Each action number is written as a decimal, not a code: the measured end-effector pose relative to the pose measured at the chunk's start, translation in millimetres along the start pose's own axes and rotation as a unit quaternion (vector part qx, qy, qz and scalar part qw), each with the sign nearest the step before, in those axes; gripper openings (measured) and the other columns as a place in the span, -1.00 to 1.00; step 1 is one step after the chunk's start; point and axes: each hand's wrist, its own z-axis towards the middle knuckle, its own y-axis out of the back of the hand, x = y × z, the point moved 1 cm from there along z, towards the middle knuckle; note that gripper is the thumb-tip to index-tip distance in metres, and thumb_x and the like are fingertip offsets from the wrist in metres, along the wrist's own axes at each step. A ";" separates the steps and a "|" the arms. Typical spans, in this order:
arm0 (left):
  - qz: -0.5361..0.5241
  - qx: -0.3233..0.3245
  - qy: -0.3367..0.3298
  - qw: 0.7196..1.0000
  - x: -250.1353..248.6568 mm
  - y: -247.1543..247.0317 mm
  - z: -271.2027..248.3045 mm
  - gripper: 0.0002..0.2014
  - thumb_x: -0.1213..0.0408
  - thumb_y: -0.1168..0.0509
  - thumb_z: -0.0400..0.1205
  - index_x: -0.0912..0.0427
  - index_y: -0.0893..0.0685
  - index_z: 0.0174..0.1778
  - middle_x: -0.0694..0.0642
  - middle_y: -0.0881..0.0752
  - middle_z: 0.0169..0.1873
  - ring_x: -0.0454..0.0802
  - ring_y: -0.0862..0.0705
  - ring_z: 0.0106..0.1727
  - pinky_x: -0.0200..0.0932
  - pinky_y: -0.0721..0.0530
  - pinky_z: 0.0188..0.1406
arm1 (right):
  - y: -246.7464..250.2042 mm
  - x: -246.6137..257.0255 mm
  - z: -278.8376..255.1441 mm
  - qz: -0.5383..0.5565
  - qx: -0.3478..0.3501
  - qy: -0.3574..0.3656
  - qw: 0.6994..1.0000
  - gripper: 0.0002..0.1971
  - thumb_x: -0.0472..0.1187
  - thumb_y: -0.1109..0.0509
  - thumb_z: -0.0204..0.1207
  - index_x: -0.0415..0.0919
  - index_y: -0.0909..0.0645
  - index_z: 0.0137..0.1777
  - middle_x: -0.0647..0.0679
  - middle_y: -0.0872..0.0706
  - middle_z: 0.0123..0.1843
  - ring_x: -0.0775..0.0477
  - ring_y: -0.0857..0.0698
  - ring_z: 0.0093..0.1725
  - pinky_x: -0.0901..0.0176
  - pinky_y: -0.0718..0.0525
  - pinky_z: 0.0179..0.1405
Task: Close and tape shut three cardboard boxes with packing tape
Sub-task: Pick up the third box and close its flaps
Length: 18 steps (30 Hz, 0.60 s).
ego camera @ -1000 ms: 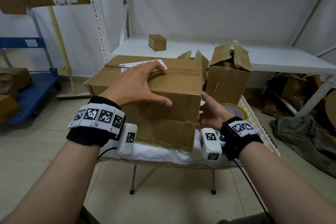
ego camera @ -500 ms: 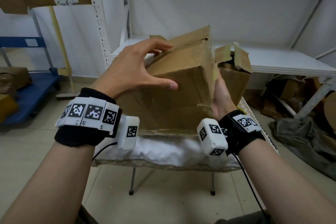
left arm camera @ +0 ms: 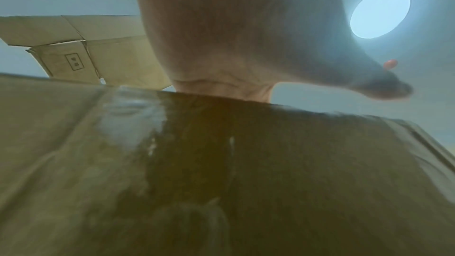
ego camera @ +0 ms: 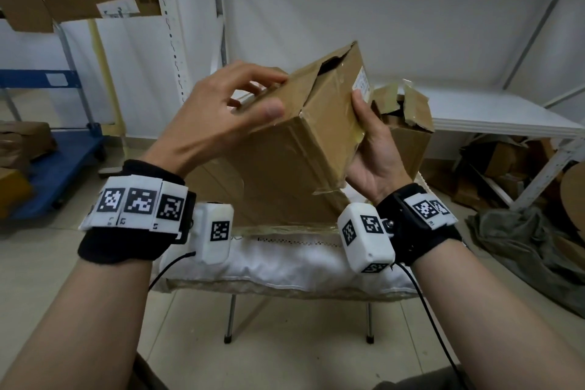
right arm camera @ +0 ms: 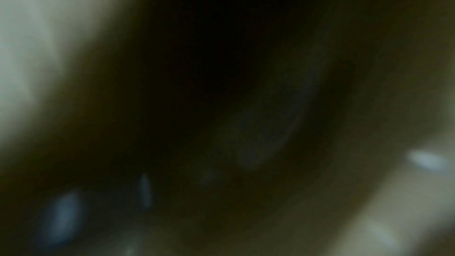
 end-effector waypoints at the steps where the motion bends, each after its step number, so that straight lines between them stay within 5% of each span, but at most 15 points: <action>1: -0.011 -0.021 0.004 1.000 0.7 3.5 -0.3 -0.07 -0.71 0.06 0.33 -0.15 -0.67 0.36 -0.17 -0.61 0.26 -0.23 -0.60 0.28 -0.16 -0.56 0.17 | -0.1 -0.2 -0.1 -0.007 0.006 -0.004 1.000 -0.10 -0.11 -0.59 0.47 -0.28 -0.23 0.74 -0.31 -0.39 0.67 -0.27 -0.28 0.73 -0.35 -0.31 0.68; 3: -0.021 -0.065 0.010 0.998 0.4 12.2 -1.0 -0.18 -0.62 0.01 0.46 -0.06 -0.73 0.26 -0.08 -0.65 0.21 -0.16 -0.62 0.25 -0.06 -0.61 0.22 | 3.2 -1.8 -0.3 -0.014 0.017 -0.014 1.000 -0.17 -0.13 -0.64 0.41 -0.26 -0.37 0.65 -0.29 -0.54 0.51 -0.27 -0.36 0.66 -0.35 -0.41 0.61; 7: 0.020 -0.105 -0.005 0.994 3.0 27.2 -4.9 -0.54 -0.25 -0.34 0.56 -0.03 -0.68 0.25 -0.04 -0.58 0.27 -0.20 -0.58 0.26 -0.49 -0.56 0.09 | 4.2 -2.6 -0.1 -0.035 0.040 -0.026 0.998 -0.23 -0.15 -0.73 0.32 -0.27 -0.51 0.51 -0.27 -0.61 0.41 -0.29 -0.42 0.61 -0.34 -0.40 0.61; 12: 0.016 -0.160 -0.074 0.984 2.5 36.6 -7.7 -0.20 -0.09 -0.57 0.46 0.28 -0.40 0.46 0.14 -0.65 0.27 -0.07 -0.66 0.26 -0.19 -0.59 0.19 | 3.5 4.1 -2.0 -0.070 0.053 -0.027 0.996 -0.48 -0.14 -0.74 0.29 -0.29 -0.77 0.24 -0.24 -0.76 0.25 -0.20 -0.69 0.32 -0.21 -0.59 0.50; 14: 0.022 -0.169 -0.081 0.982 -2.1 37.1 -6.7 -0.18 -0.11 -0.57 0.45 0.26 -0.40 0.47 0.12 -0.67 0.20 -0.04 -0.68 0.21 -0.11 -0.58 0.18 | 2.4 7.4 -2.2 -0.074 0.043 -0.019 0.996 -0.45 -0.14 -0.66 0.39 -0.32 -0.68 0.36 -0.29 -0.72 0.35 -0.25 -0.67 0.40 -0.25 -0.54 0.55; 18: 0.046 -0.160 -0.092 0.982 -14.1 31.8 -4.8 -0.47 -0.22 -0.45 0.51 -0.04 -0.59 0.31 0.04 -0.57 0.22 -0.18 -0.58 0.18 -0.33 -0.53 0.14 | -1.0 12.4 -0.7 -0.079 0.023 -0.005 0.997 -0.17 -0.09 -0.47 0.58 -0.33 -0.18 0.76 -0.39 -0.14 0.77 -0.39 -0.17 0.76 -0.38 -0.15 0.74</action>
